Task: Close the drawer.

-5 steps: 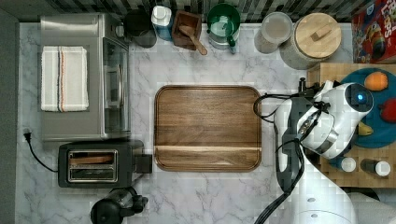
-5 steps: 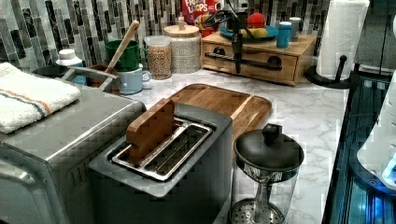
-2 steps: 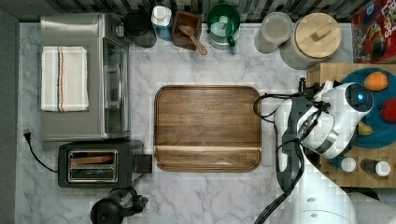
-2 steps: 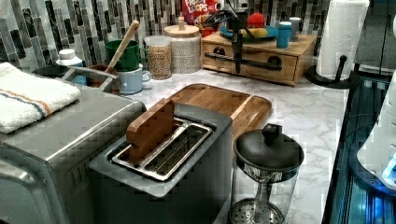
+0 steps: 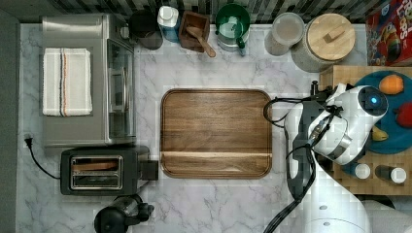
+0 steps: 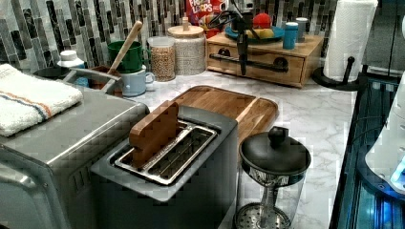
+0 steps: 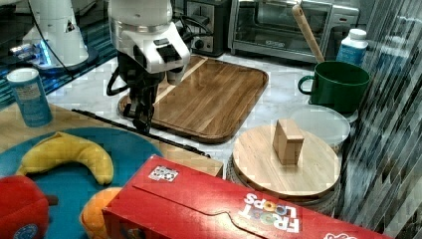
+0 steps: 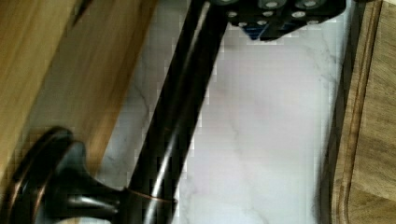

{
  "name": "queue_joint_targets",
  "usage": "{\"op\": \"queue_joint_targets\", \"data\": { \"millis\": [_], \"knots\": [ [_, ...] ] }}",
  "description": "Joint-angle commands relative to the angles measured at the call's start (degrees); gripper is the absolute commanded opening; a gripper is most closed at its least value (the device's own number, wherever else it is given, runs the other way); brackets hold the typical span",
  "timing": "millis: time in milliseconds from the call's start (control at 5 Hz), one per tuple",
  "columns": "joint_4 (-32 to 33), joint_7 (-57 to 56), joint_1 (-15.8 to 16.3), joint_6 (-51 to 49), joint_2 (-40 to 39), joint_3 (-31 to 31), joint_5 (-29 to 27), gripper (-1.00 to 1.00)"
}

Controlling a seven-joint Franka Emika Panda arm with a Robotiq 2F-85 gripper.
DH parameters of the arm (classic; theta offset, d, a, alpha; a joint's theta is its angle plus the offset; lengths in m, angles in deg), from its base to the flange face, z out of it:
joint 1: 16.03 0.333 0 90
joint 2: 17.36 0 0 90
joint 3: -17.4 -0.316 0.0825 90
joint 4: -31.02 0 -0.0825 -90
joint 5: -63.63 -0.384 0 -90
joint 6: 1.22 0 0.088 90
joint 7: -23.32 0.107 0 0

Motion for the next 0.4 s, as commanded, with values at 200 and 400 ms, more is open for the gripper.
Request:
{"op": "queue_joint_targets", "data": {
  "millis": [200, 400],
  "knots": [
    [-8.03, -2.74, -6.74, 5.81, -1.48, 6.59, 1.94, -1.0],
    [-8.03, -3.4, -5.03, 5.82, -1.6, 8.48, 0.79, -1.0]
  ]
}}
